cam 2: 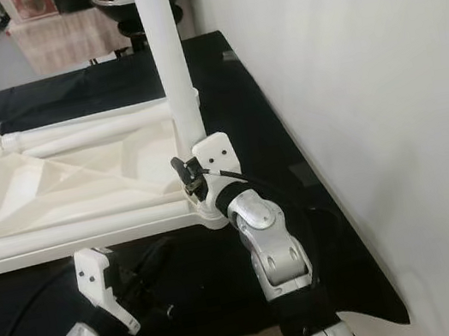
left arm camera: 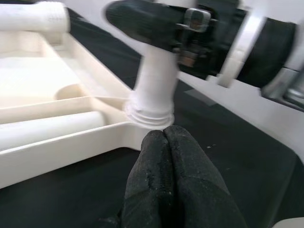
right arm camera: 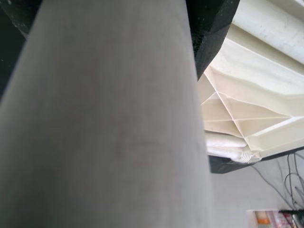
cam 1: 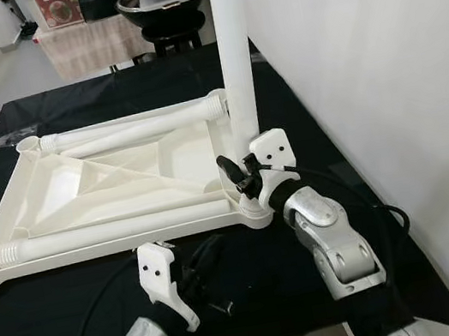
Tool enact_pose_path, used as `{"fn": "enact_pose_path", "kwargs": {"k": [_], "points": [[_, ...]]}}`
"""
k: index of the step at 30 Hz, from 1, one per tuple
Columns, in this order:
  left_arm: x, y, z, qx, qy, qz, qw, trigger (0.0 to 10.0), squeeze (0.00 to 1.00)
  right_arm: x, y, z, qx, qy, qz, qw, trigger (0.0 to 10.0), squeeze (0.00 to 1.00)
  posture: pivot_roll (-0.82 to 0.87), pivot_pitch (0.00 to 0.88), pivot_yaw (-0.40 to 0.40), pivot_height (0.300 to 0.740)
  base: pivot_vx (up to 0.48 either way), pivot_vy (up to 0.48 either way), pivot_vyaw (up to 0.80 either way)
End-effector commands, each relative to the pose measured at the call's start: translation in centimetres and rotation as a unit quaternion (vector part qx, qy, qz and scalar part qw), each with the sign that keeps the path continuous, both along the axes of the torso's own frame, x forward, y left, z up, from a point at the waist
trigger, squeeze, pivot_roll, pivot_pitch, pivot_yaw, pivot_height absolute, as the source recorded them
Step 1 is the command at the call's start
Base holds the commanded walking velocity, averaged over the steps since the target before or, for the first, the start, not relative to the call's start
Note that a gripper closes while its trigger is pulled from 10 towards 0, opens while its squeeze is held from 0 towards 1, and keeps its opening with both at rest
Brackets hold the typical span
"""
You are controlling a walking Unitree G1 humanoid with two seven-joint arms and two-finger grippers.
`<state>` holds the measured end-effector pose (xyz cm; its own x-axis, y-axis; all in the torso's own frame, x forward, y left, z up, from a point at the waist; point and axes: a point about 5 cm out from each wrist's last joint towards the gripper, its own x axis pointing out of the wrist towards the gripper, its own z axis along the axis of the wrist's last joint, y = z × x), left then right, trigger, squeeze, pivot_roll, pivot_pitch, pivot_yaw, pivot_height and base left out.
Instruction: Building children table
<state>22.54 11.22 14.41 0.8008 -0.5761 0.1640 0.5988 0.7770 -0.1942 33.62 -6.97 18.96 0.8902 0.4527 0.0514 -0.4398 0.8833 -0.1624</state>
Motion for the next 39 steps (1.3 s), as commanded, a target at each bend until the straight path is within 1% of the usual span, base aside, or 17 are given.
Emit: {"fn": "enact_pose_path", "kwargs": {"k": [1, 2, 4, 5, 7, 10, 11, 12, 13, 16, 21, 26, 27, 28, 29, 37, 39], "points": [[-0.1, 0.3, -0.3, 0.007, 0.005, 0.009, 1.000, 10.0, 0.00, 0.1, -0.6, -3.9, -0.033, 0.081, -0.016, 0.996, 9.7, 0.00, -0.03, 0.177, 0.023, 0.740, 0.000, 0.000, 0.00], [-0.1, 0.3, -0.3, 0.006, 0.004, 0.014, 1.000, 10.0, 0.00, 0.3, -0.1, -2.8, -0.021, 0.063, 0.018, 0.998, 10.0, 0.36, -0.03, 0.179, 0.023, 0.740, 0.000, 0.000, 0.00], [-0.1, 0.3, -0.2, 0.006, 0.004, 0.014, 1.000, 10.0, 0.00, 0.2, 0.0, -2.3, -0.015, 0.053, 0.028, 0.998, 10.0, 0.36, -0.03, 0.179, 0.024, 0.740, 0.000, 0.000, 0.00], [-0.1, 0.3, -0.2, 0.006, 0.004, 0.014, 1.000, 10.0, 0.00, 0.2, 0.2, -1.6, -0.004, 0.040, 0.063, 0.997, 10.0, 1.00, -0.03, 0.181, 0.025, 0.740, 0.000, 0.000, 0.00], [-0.1, 0.3, -0.2, 0.006, 0.004, 0.014, 1.000, 10.0, 0.00, 0.2, 0.2, -1.6, -0.004, 0.040, 0.063, 0.997, 10.0, 1.00, -0.03, 0.181, 0.025, 0.740, 0.000, 0.000, 0.00], [-0.1, 0.3, -0.2, 0.005, 0.004, 0.013, 1.000, 10.0, 0.00, 0.4, 0.5, -0.2, 0.015, 0.027, 0.139, 0.990, 10.0, 1.00, -0.03, 0.182, 0.026, 0.740, 0.000, 0.000, 0.00], [-0.1, 0.2, -0.2, 0.005, 0.004, 0.011, 1.000, 10.0, 0.00, 0.7, 0.3, 0.5, 0.016, 0.025, 0.183, 0.983, 10.0, 0.56, -0.03, 0.183, 0.024, 0.740, 0.000, 0.000, 0.00], [-0.1, 0.2, -0.2, 0.005, 0.004, 0.011, 1.000, 10.0, 0.00, 0.7, 0.3, 0.5, 0.016, 0.025, 0.183, 0.983, 10.0, 0.56, -0.03, 0.183, 0.024, 0.740, 0.000, 0.000, 0.00], [-0.1, 0.2, -0.2, 0.005, 0.005, 0.010, 1.000, 10.0, 0.00, 1.0, 0.0, 1.0, 0.008, 0.024, 0.211, 0.977, 10.0, 0.00, -0.03, 0.184, 0.021, 0.740, 0.000, 0.000, 0.00], [-0.2, 0.1, -0.2, 0.004, 0.005, 0.010, 1.000, 10.0, 0.00, 1.3, -0.3, 1.2, -0.011, 0.026, 0.244, 0.969, 10.0, 0.00, -0.02, 0.185, 0.020, 0.740, 0.000, 0.000, 0.00], [-0.5, 0.1, -0.1, 0.004, 0.005, 0.011, 1.000, 10.0, 0.00, 2.1, -0.8, 1.9, -0.057, 0.052, 0.359, 0.930, 10.0, 0.00, -0.01, 0.193, 0.016, 0.740, 0.000, 0.000, 0.00], [-0.6, 0.1, -0.1, 0.005, 0.006, 0.012, 1.000, 10.0, 0.00, 2.5, -0.7, 2.3, -0.045, 0.055, 0.369, 0.927, 10.0, 0.00, -0.01, 0.198, 0.015, 0.740, 0.000, 0.000, 0.00], [-0.6, 0.1, -0.1, 0.005, 0.006, 0.012, 1.000, 10.0, 0.00, 2.6, -0.7, 2.4, -0.041, 0.056, 0.376, 0.924, 6.7, 0.00, -0.01, 0.200, 0.016, 0.740, 0.000, 0.000, 0.00], [-0.6, 0.1, -0.1, 0.005, 0.006, 0.012, 1.000, 10.0, 0.00, 2.6, -0.7, 2.4, -0.041, 0.056, 0.376, 0.924, 6.7, 0.00, -0.01, 0.200, 0.016, 0.740, 0.000, 0.000, 0.00], [-0.7, 0.1, -0.1, 0.005, 0.006, 0.011, 1.000, 10.0, 0.00, 2.7, -0.7, 2.6, -0.034, 0.059, 0.378, 0.923, 0.0, 0.00, -0.01, 0.202, 0.017, 0.740, 0.000, 0.000, 0.00], [-0.7, 0.1, -0.1, 0.005, 0.008, 0.011, 1.000, 10.0, 0.00, 2.9, -1.3, 2.4, -0.035, 0.055, 0.366, 0.928, 0.0, 0.00, -0.01, 0.206, 0.019, 0.740, 0.000, 0.000, 0.00], [-0.7, 0.2, -0.1, 0.005, 0.008, 0.011, 1.000, 10.0, 0.00, 3.2, -2.3, 1.9, -0.039, 0.054, 0.305, 0.950, 0.0, 0.00, -0.02, 0.206, 0.017, 0.740, 0.000, 0.000, 0.00]]}}
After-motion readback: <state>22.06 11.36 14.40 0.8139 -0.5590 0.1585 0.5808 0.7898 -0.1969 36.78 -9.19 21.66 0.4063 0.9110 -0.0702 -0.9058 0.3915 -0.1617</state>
